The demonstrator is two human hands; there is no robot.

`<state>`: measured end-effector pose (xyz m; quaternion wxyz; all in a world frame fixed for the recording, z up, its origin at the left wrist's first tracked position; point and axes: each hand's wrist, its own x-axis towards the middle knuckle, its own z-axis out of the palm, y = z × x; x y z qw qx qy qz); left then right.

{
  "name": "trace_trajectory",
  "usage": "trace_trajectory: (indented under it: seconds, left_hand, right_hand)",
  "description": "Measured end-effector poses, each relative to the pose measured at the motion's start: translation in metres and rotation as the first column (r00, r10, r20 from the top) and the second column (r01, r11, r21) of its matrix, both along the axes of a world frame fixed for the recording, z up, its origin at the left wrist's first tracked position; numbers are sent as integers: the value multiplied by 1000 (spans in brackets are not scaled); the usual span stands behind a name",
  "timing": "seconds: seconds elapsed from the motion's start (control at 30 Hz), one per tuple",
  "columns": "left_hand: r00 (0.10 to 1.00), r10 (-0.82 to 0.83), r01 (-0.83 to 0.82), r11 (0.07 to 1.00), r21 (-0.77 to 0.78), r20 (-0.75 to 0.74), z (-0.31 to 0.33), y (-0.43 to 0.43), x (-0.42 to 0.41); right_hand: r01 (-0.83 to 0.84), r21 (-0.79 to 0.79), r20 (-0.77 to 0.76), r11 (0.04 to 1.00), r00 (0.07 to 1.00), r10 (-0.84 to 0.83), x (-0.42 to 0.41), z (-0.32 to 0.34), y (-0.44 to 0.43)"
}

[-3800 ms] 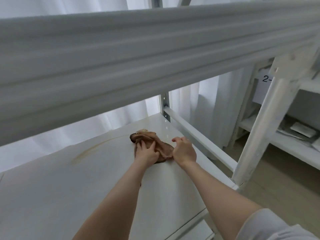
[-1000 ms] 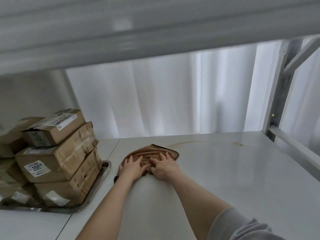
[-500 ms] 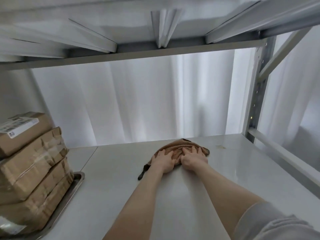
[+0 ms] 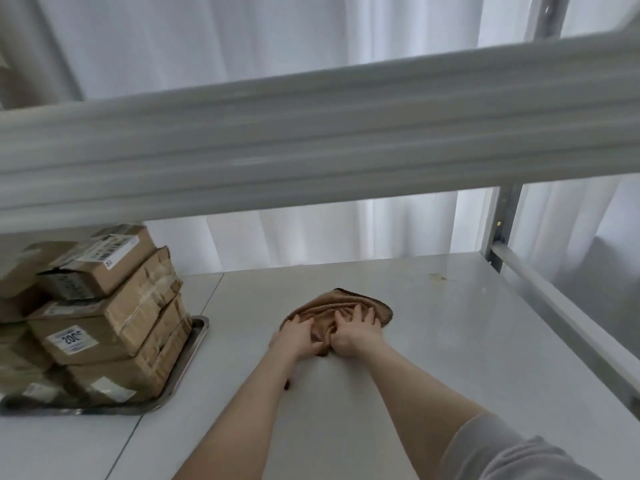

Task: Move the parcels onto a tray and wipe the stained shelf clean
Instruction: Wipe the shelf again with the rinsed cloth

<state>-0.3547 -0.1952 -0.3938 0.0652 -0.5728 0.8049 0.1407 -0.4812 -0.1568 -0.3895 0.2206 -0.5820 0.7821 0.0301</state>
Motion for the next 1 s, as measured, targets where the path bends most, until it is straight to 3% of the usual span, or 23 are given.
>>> trace_trajectory:
  seconds: [0.17, 0.27, 0.33, 0.47, 0.57, 0.77, 0.9, 1.0]
  left_hand:
    - [976, 174, -179, 983, 27, 128, 3, 16, 44]
    - [956, 213, -213, 977, -24, 201, 10, 32, 30]
    - [971, 175, -171, 985, -36, 165, 16, 43, 11]
    - [988, -42, 43, 999, -1, 148, 20, 61, -42]
    - [995, -97, 97, 995, 33, 22, 21, 80, -95]
    - [952, -250, 264, 962, 63, -175, 18, 128, -197]
    - [926, -352, 359, 933, 32, -140, 13, 141, -224]
    - [931, -363, 360, 930, -76, -27, 10, 129, -222]
  right_hand:
    - [-258, 34, -26, 966, 966, 259, 42, -1, 24]
    - [-313, 24, -5, 949, 950, 314, 35, -3, 44]
    - [-309, 4, 5, 951, 951, 309, 21, -2, 59]
    - [-160, -2, -3, 987, 987, 160, -30, 1, 88]
    - [16, -7, -35, 1000, 999, -16, -86, 1, 114]
    - [342, -57, -46, 938, 937, -345, -169, -6, 162]
    - [442, -180, -166, 879, 867, -469, -198, -1, 172]
    - [384, -319, -233, 867, 855, -464, -199, 1, 162]
